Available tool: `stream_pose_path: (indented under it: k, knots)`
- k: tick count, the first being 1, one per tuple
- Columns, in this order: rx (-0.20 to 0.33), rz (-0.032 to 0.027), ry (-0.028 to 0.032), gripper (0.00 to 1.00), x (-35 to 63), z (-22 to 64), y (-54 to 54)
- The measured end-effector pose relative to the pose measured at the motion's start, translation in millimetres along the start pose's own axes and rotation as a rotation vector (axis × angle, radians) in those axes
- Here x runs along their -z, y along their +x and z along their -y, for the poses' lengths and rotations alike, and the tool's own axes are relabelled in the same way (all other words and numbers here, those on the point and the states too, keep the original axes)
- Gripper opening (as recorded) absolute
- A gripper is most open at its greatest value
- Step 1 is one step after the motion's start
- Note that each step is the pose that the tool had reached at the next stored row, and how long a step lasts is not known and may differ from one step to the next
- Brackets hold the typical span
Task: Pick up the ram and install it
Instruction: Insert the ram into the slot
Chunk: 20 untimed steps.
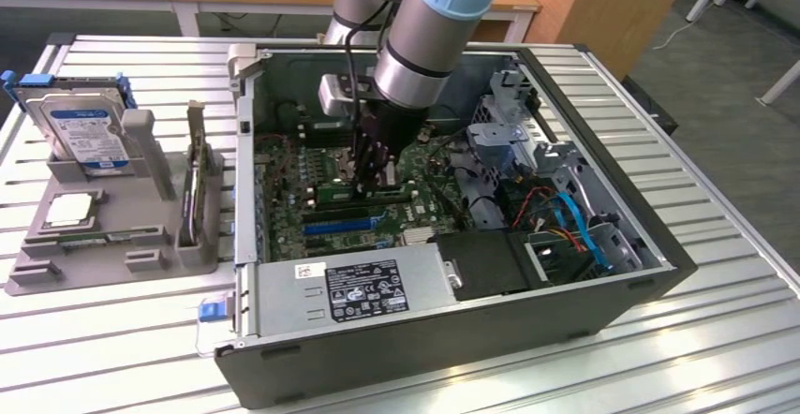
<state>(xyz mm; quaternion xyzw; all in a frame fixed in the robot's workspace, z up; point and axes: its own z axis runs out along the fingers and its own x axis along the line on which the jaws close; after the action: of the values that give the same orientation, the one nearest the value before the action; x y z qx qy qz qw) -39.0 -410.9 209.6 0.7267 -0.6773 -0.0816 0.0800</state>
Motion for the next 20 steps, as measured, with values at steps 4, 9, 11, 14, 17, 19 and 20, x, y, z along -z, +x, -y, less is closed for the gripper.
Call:
stream_pose_path:
  k: [4,9,11,14,17,19,20]
  knots:
    - [0.000,0.0003,0.0002,0.14,-1.8,0.2,-0.1]
    - [0.000,0.0001,0.0001,0.14,-2.4,0.1,0.0]
    - [0.000,0.0004,0.0001,0.14,-2.8,0.2,-0.1]
    - [0.000,0.0002,0.0001,0.14,-2.8,0.2,0.0]
    - [0.000,0.0002,0.0001,0.14,-2.8,0.2,0.0]
    - [0.000,0.0003,0.0001,0.14,-2.8,0.2,0.0]
    - [0.000,0.0002,0.0001,0.14,-2.8,0.2,0.0]
